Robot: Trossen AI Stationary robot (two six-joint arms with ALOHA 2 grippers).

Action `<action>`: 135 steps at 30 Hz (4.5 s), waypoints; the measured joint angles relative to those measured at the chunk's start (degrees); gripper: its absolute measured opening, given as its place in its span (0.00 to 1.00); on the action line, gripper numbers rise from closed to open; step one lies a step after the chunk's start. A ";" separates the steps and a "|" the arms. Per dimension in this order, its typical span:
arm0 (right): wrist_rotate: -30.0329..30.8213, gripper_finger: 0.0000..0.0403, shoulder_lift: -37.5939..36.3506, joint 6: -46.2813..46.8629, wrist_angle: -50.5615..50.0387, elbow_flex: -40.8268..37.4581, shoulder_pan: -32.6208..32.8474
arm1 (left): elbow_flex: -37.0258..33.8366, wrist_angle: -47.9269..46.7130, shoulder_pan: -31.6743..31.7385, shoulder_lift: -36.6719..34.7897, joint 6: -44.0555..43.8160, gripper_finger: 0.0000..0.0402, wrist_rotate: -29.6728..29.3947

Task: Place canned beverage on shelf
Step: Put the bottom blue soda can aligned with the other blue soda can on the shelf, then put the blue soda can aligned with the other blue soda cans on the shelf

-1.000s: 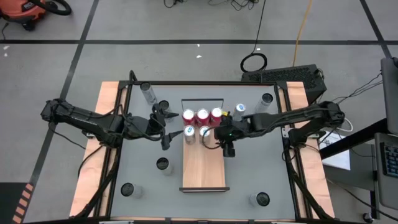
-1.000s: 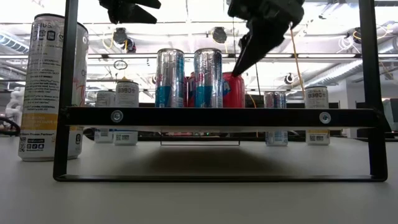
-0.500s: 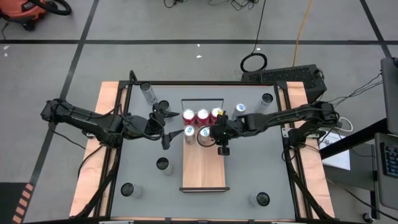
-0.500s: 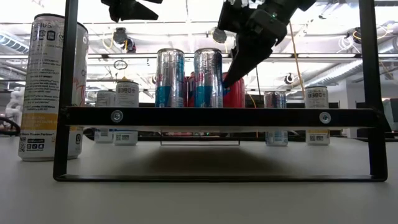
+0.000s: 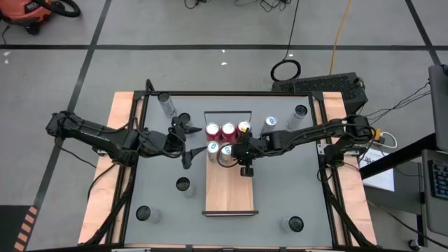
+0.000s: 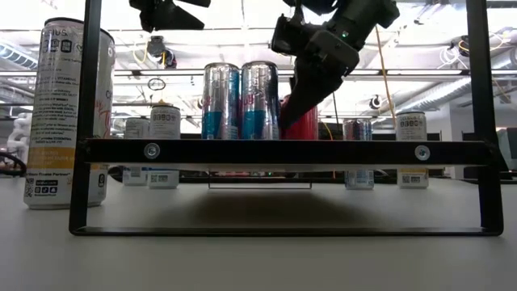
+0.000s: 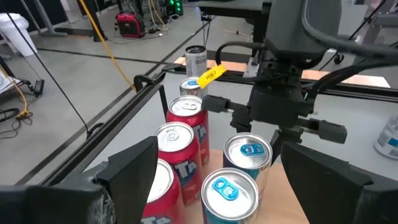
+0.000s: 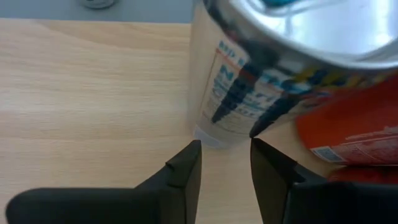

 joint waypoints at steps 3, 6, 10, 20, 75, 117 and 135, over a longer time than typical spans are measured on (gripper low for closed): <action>-0.14 0.25 0.30 0.02 1.06 0.00 0.01 | 0.00 -0.01 0.02 0.00 -0.13 0.84 0.02; -0.20 0.25 0.37 0.04 2.30 0.00 0.01 | 0.00 0.18 0.00 0.00 -0.14 0.84 0.02; -0.20 0.25 0.35 0.74 2.82 0.00 0.01 | 0.00 0.18 0.00 0.00 -0.34 0.84 0.22; -3.66 0.25 -0.86 3.04 -1.05 -0.02 0.73 | 0.00 -1.83 -0.10 0.00 -1.68 0.84 0.26; -7.15 0.25 -15.92 1.06 -0.35 0.00 3.29 | 0.00 -2.48 -2.40 0.00 -1.52 0.84 0.17; 23.84 0.87 -30.40 19.53 -6.32 -18.25 -20.57 | -0.02 -2.63 -3.32 2.67 0.03 0.84 -0.70; 22.20 0.87 -28.31 24.13 -5.90 -20.33 -20.36 | -0.02 -4.28 -3.32 2.67 -0.17 0.84 -1.16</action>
